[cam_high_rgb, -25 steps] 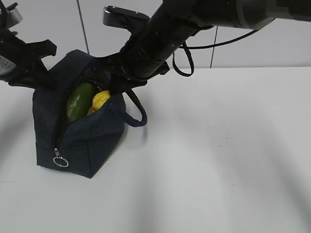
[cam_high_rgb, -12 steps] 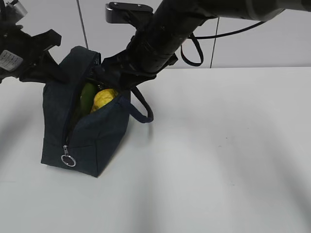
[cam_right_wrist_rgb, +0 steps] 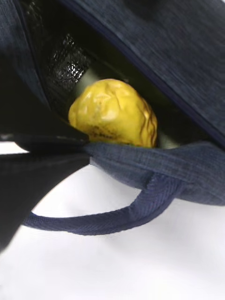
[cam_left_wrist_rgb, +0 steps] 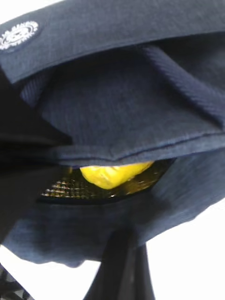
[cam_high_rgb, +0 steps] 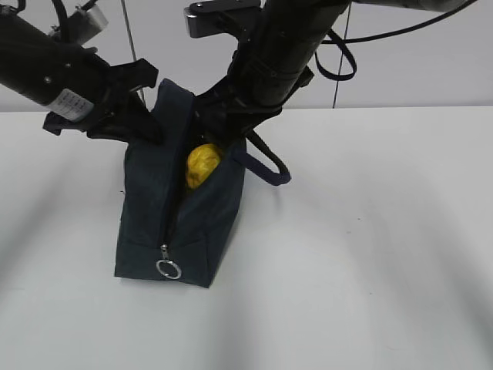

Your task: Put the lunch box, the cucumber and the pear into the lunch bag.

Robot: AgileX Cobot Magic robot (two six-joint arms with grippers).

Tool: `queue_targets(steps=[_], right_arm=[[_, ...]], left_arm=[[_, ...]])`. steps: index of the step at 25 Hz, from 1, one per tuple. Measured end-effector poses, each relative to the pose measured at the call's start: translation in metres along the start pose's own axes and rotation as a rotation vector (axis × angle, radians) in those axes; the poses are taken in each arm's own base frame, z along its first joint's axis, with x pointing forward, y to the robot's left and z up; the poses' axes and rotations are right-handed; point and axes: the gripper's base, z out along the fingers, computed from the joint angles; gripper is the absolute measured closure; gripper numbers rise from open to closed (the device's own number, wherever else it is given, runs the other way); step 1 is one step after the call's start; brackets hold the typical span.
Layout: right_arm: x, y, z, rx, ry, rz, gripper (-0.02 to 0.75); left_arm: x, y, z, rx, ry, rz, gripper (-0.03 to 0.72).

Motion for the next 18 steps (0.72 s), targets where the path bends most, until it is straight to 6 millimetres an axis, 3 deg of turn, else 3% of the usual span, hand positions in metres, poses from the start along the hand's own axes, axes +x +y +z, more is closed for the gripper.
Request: queue_targets(steps=[8, 18], right_arm=[[0.008, -0.027, -0.030, 0.071, 0.047, 0.039, 0.727], [0.009, -0.021, -0.031, -0.003, 0.052, 0.083, 0.727]], left_arm=[[0.003, -0.017, 0.007, 0.040, -0.011, 0.013, 0.677], [0.002, -0.018, 0.007, 0.055, -0.018, -0.003, 0.677]])
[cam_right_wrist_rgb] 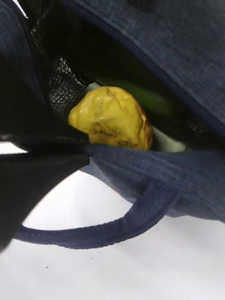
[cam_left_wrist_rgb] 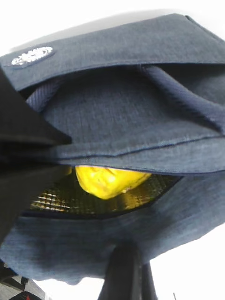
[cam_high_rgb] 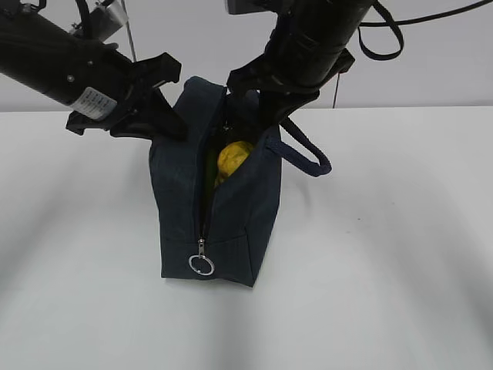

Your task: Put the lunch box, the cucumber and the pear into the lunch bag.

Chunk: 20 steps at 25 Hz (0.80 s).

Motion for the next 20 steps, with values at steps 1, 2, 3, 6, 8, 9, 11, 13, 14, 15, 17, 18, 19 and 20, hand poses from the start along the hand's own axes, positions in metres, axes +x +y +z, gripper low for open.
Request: queue_targets(steps=[1, 2, 3, 6, 8, 9, 11, 13, 14, 15, 17, 18, 19, 20], right_arm=[[0.000, 0.001, 0.001, -0.007, 0.001, 0.004, 0.727], [0.000, 0.001, 0.002, -0.012, 0.004, 0.006, 0.727], [0.000, 0.001, 0.004, -0.016, 0.011, 0.009, 0.727], [0.001, 0.001, 0.008, -0.024, 0.030, 0.012, 0.705], [0.002, 0.002, 0.009, -0.030, 0.034, 0.015, 0.655], [0.002, 0.002, 0.009, -0.034, 0.033, 0.017, 0.599], [0.002, 0.003, 0.009, -0.040, 0.035, 0.020, 0.510], [0.002, 0.003, 0.009, -0.046, 0.038, 0.023, 0.393], [0.002, 0.003, 0.009, -0.048, 0.042, 0.024, 0.357], [0.003, 0.003, 0.009, -0.048, 0.044, 0.024, 0.337], [0.003, 0.003, 0.008, -0.049, 0.046, 0.023, 0.316], [0.003, 0.004, 0.003, -0.048, 0.036, 0.022, 0.309], [0.003, 0.004, -0.001, -0.048, 0.029, 0.021, 0.305], [0.002, 0.005, -0.008, -0.048, 0.013, 0.018, 0.303]], left_arm=[[0.000, 0.000, 0.000, 0.000, 0.001, 0.000, 0.677], [0.000, 0.000, 0.000, 0.000, 0.001, 0.000, 0.677], [0.000, 0.000, 0.000, 0.000, 0.002, 0.000, 0.677], [0.001, 0.000, 0.000, 0.002, 0.013, 0.000, 0.676], [0.002, 0.000, 0.000, -0.001, 0.024, 0.005, 0.674], [0.003, 0.001, 0.000, -0.006, 0.028, 0.010, 0.674], [0.004, 0.001, 0.000, -0.013, 0.038, 0.018, 0.671], [0.004, 0.002, 0.000, -0.015, 0.041, 0.021, 0.662], [0.004, 0.002, 0.000, -0.016, 0.042, 0.023, 0.654], [0.004, 0.002, 0.000, -0.019, 0.044, 0.026, 0.642], [0.005, 0.003, 0.000, -0.034, 0.051, 0.040, 0.611], [0.005, 0.004, 0.000, -0.041, 0.053, 0.046, 0.589], [0.005, 0.005, 0.000, -0.050, 0.056, 0.054, 0.562], [0.005, 0.006, 0.000, -0.057, 0.058, 0.061, 0.531]])
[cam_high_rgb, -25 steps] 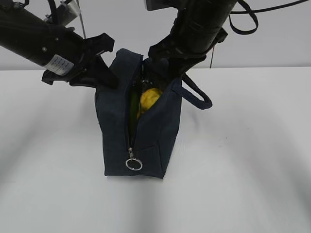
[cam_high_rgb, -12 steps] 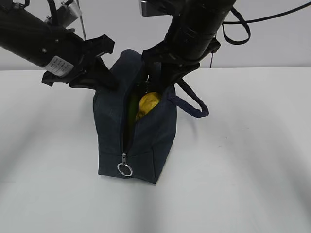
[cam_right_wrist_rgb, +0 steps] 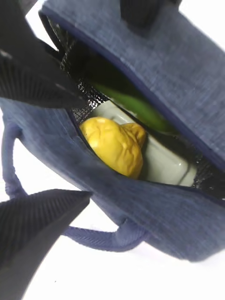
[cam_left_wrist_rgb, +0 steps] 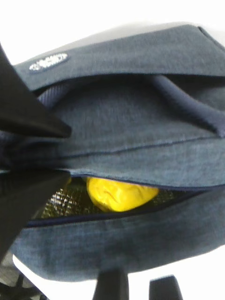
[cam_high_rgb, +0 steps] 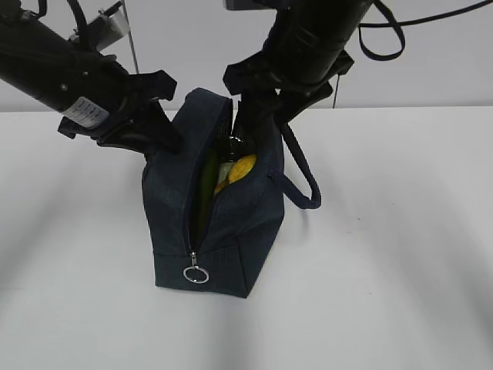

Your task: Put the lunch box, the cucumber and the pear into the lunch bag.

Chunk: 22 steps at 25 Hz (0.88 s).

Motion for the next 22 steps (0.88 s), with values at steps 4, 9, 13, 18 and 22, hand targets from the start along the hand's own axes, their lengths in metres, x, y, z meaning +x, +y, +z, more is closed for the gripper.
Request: queue_targets(steps=[4, 9, 13, 18, 22], right_arm=[[0.002, 0.004, -0.024, 0.000, -0.036, -0.009, 0.302], [0.009, 0.009, -0.053, 0.000, -0.050, -0.022, 0.302], [0.015, 0.013, -0.072, -0.001, -0.047, -0.029, 0.302], [0.026, 0.023, -0.082, -0.007, -0.045, -0.053, 0.302], [0.044, 0.026, -0.081, -0.013, -0.001, -0.055, 0.302]], left_arm=[[0.001, 0.001, 0.000, -0.006, 0.009, 0.007, 0.385], [0.003, 0.000, 0.000, -0.004, 0.029, 0.045, 0.322], [0.008, 0.001, 0.000, -0.003, 0.087, 0.088, 0.316], [0.012, 0.000, -0.005, -0.016, 0.123, 0.145, 0.316], [0.014, -0.009, -0.025, -0.015, 0.082, 0.197, 0.316]])
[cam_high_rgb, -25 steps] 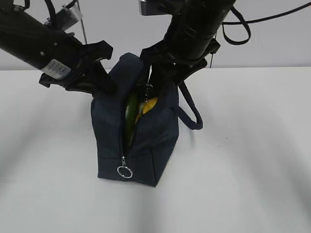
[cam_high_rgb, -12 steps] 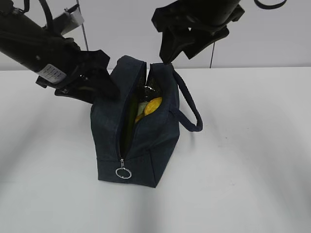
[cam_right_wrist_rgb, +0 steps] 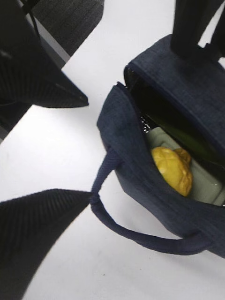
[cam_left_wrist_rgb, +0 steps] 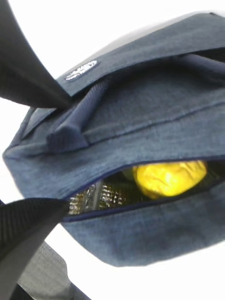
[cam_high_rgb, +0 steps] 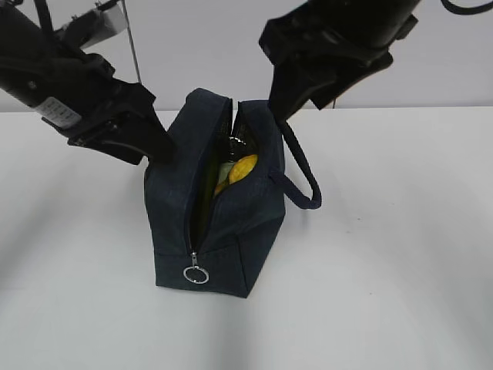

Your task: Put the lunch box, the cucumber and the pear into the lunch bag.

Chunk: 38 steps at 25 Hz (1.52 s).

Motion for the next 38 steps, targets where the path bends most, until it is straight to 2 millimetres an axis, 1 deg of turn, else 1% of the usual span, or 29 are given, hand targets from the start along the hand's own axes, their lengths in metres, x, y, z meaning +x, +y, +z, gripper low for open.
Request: queue_targets(steps=[3, 4, 7, 9, 11, 13, 17, 22, 26, 29, 38], right_arm=[[0.021, 0.002, -0.001, -0.006, 0.035, -0.003, 0.302], [0.024, 0.002, -0.003, -0.007, 0.023, -0.012, 0.302], [0.049, 0.007, -0.007, -0.040, 0.000, -0.015, 0.302], [0.063, 0.011, -0.012, -0.066, -0.029, -0.022, 0.302], [0.078, 0.015, -0.014, -0.093, -0.052, -0.018, 0.302], [0.089, 0.017, -0.016, -0.106, -0.068, -0.015, 0.302], [0.107, 0.019, -0.016, -0.121, -0.069, -0.027, 0.302], [0.122, 0.024, -0.009, -0.185, -0.066, -0.051, 0.302], [0.132, 0.028, 0.001, -0.242, -0.073, -0.054, 0.302], [0.137, 0.028, 0.008, -0.252, -0.073, -0.057, 0.302], [0.138, 0.027, 0.011, -0.252, -0.083, -0.062, 0.302]], left_arm=[[0.003, -0.004, -0.011, -0.015, -0.003, 0.032, 0.316], [0.004, -0.006, -0.015, -0.018, -0.006, 0.039, 0.316], [0.007, -0.009, -0.020, -0.016, 0.006, 0.049, 0.316], [0.011, -0.010, -0.023, -0.014, 0.007, 0.051, 0.316], [0.017, -0.011, -0.023, -0.012, 0.020, 0.047, 0.316], [0.025, -0.012, -0.024, -0.011, 0.032, 0.043, 0.316], [0.041, -0.015, -0.031, -0.013, 0.026, 0.048, 0.318], [0.054, -0.022, -0.044, -0.015, -0.005, 0.064, 0.341], [0.068, -0.024, -0.046, -0.014, 0.002, 0.061, 0.346], [0.076, -0.023, -0.045, -0.014, 0.006, 0.053, 0.346], [0.076, -0.024, -0.045, -0.006, -0.016, 0.043, 0.357]])
